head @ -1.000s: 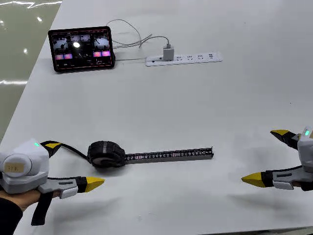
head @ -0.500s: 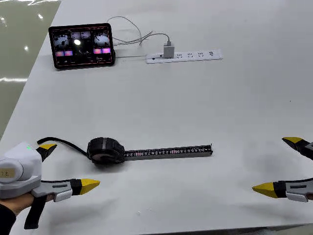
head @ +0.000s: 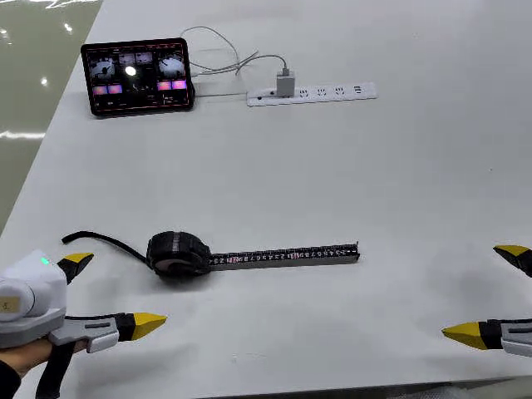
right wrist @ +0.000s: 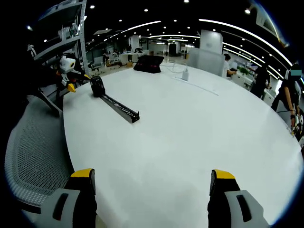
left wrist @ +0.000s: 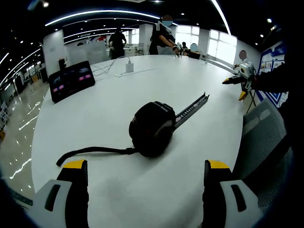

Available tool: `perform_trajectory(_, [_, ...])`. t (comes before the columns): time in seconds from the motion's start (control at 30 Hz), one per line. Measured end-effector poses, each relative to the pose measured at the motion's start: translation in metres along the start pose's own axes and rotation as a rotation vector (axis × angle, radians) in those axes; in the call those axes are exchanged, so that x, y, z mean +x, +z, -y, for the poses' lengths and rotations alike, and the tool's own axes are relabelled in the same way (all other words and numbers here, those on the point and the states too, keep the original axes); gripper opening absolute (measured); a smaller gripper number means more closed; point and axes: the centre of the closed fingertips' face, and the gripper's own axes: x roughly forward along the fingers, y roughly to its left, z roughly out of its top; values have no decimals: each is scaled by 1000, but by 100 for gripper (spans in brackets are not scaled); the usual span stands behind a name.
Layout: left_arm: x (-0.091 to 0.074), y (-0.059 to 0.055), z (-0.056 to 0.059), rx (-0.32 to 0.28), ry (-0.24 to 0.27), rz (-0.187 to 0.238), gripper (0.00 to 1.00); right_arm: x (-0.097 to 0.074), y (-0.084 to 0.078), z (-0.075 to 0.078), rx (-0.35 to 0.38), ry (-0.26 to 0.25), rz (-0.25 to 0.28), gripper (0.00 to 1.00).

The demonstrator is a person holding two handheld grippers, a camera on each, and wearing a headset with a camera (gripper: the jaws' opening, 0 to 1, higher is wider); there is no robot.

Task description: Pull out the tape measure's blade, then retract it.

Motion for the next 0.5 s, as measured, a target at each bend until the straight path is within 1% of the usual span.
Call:
perform_trajectory(0.13, [-2,-1,0,1,2,1,99,-2,1,-1,-2,4,0,99])
perform_trajectory(0.23, [-3,-2,-1,7,11,-5,99,-3,-2,-2,-3,8,-11,99])
perform_trajectory(0.5, [-5,-1,0,8,11,1,99,-4,-4,-2,-11,7,-21,99])
